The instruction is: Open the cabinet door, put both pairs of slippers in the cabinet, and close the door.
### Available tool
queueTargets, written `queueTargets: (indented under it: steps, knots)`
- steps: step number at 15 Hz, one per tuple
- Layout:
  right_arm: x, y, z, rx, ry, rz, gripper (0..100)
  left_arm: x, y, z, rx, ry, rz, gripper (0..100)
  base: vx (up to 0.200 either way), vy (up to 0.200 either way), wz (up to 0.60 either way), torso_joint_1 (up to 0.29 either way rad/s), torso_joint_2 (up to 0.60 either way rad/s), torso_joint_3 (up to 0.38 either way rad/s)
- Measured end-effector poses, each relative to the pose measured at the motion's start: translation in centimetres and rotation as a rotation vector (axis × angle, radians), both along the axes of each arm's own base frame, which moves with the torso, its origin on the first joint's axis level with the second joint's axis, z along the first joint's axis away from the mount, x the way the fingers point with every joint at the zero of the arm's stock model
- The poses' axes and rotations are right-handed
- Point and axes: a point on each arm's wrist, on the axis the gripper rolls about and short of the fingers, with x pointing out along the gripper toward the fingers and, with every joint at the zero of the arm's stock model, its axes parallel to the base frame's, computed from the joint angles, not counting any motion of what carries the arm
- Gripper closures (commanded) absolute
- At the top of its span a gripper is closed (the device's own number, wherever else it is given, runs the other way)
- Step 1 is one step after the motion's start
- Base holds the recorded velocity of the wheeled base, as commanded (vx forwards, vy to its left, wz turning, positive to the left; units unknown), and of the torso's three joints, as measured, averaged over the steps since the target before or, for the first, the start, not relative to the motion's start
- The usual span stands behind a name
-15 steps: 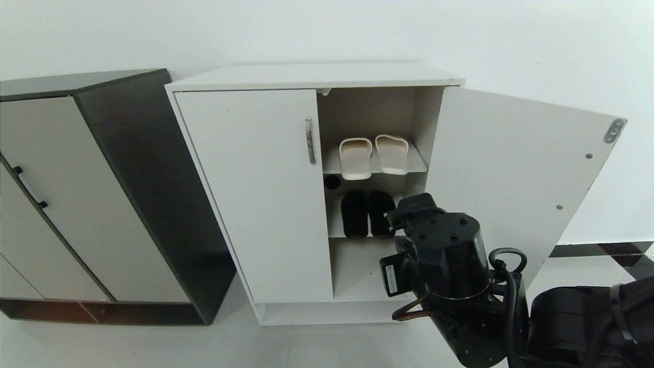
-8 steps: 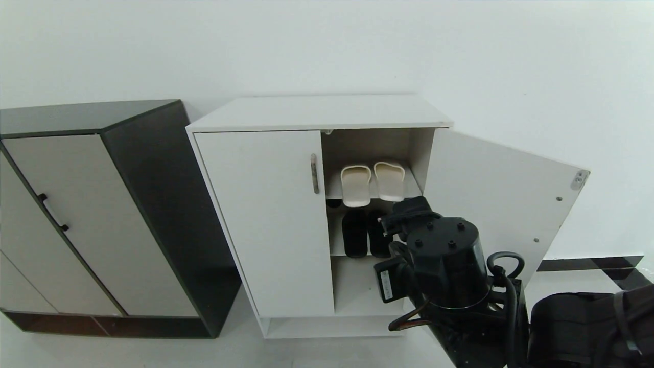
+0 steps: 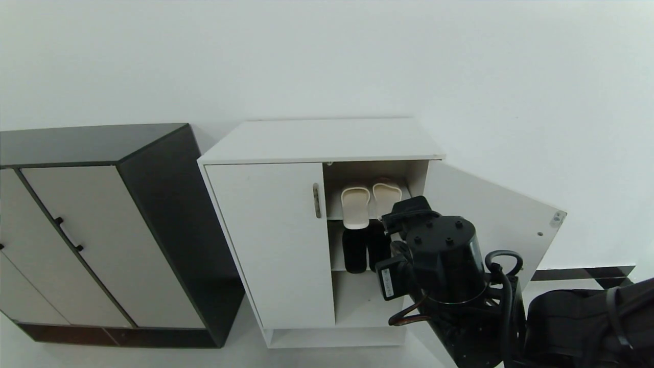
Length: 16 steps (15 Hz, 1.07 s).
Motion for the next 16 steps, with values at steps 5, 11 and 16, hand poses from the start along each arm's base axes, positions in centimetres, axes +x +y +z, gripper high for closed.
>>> queueTargets:
  steps: [5, 11, 16]
  knots:
    - [-0.04, -0.09, -0.02, -0.002, 0.001, -0.001, 100, 0.00, 0.00, 0.00, 0.000, 0.000, 0.000, 100, 0.000, 0.000, 0.00, 0.215, -0.52, -0.314]
    - [-0.15, -0.21, 0.19, 0.007, -0.003, 0.000, 100, 0.00, 0.00, 0.00, 0.000, 0.000, 0.000, 100, 0.000, 0.000, 0.00, 0.194, -0.45, -0.255]
    - [-0.19, -0.23, 0.07, 0.005, 0.003, 0.011, 100, 0.00, 0.00, 0.00, 0.000, 0.000, 0.000, 100, 0.000, 0.000, 0.00, 0.016, -0.03, -0.015]
